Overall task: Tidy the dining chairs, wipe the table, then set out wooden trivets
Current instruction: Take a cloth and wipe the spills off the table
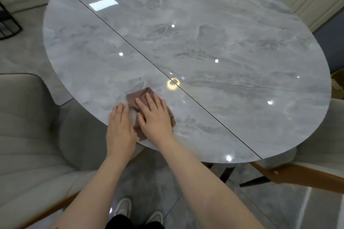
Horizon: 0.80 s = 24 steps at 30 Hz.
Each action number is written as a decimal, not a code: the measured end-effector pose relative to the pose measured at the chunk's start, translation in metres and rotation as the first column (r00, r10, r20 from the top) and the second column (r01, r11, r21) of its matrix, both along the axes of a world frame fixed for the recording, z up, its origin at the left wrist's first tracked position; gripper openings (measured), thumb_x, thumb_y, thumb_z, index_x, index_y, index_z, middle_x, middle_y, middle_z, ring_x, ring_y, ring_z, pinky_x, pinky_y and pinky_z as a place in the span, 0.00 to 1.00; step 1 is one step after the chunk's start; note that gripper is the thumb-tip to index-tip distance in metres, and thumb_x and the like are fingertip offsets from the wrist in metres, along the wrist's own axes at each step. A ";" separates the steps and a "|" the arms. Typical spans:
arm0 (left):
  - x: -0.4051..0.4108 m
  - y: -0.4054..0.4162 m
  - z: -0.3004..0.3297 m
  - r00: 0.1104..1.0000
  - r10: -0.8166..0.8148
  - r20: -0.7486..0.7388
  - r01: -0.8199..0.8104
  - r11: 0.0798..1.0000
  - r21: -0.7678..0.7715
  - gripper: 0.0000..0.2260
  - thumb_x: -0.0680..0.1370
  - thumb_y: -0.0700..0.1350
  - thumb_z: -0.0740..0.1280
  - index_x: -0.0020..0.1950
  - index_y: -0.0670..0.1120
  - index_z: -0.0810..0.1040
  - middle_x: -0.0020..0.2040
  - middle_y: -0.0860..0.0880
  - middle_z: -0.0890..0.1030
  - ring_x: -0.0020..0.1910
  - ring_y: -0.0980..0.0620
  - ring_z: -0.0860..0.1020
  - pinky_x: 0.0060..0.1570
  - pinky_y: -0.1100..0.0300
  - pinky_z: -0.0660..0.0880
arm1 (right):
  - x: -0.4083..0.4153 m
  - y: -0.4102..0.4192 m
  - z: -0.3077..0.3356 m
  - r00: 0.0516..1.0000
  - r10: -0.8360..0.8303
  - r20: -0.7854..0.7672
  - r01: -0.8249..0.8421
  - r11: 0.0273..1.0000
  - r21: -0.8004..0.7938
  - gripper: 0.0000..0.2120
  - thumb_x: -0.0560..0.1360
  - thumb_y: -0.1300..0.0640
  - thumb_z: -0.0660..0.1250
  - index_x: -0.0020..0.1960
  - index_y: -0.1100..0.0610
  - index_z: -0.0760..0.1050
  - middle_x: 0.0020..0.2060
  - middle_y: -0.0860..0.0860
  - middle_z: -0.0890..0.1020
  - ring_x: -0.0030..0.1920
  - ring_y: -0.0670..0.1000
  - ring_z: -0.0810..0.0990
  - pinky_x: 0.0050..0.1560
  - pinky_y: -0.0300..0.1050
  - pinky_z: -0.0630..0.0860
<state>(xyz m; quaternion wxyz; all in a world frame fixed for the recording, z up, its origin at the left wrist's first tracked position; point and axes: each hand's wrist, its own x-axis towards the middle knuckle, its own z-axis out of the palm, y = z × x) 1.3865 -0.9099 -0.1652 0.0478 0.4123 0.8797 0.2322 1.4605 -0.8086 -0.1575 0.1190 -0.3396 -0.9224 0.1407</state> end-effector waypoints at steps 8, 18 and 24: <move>0.012 -0.009 0.001 0.998 -0.050 -0.027 0.051 0.999 0.002 0.22 0.77 0.38 0.52 0.70 0.33 0.67 0.70 0.35 0.67 0.71 0.37 0.64 0.72 0.46 0.54 | 0.157 0.006 0.006 0.978 -0.155 0.142 0.159 0.987 -0.019 0.23 0.80 0.47 0.49 0.73 0.47 0.65 0.74 0.50 0.64 0.76 0.50 0.57 0.75 0.49 0.50; 0.051 -0.018 0.002 0.929 -0.367 -0.047 0.367 0.930 -0.009 0.25 0.69 0.31 0.59 0.67 0.33 0.70 0.67 0.35 0.71 0.67 0.37 0.70 0.73 0.56 0.46 | 0.204 -0.027 0.004 0.783 -0.621 0.028 0.620 0.777 -0.105 0.19 0.81 0.58 0.58 0.72 0.56 0.68 0.73 0.54 0.66 0.75 0.52 0.59 0.76 0.47 0.52; 0.072 -0.019 0.017 0.829 -0.559 0.001 0.558 0.828 -0.044 0.19 0.70 0.34 0.58 0.58 0.33 0.78 0.58 0.36 0.79 0.57 0.37 0.78 0.66 0.49 0.67 | 0.219 -0.060 0.032 0.822 -0.558 0.116 0.569 0.791 -0.223 0.18 0.81 0.58 0.57 0.71 0.55 0.69 0.73 0.52 0.66 0.74 0.49 0.60 0.70 0.33 0.52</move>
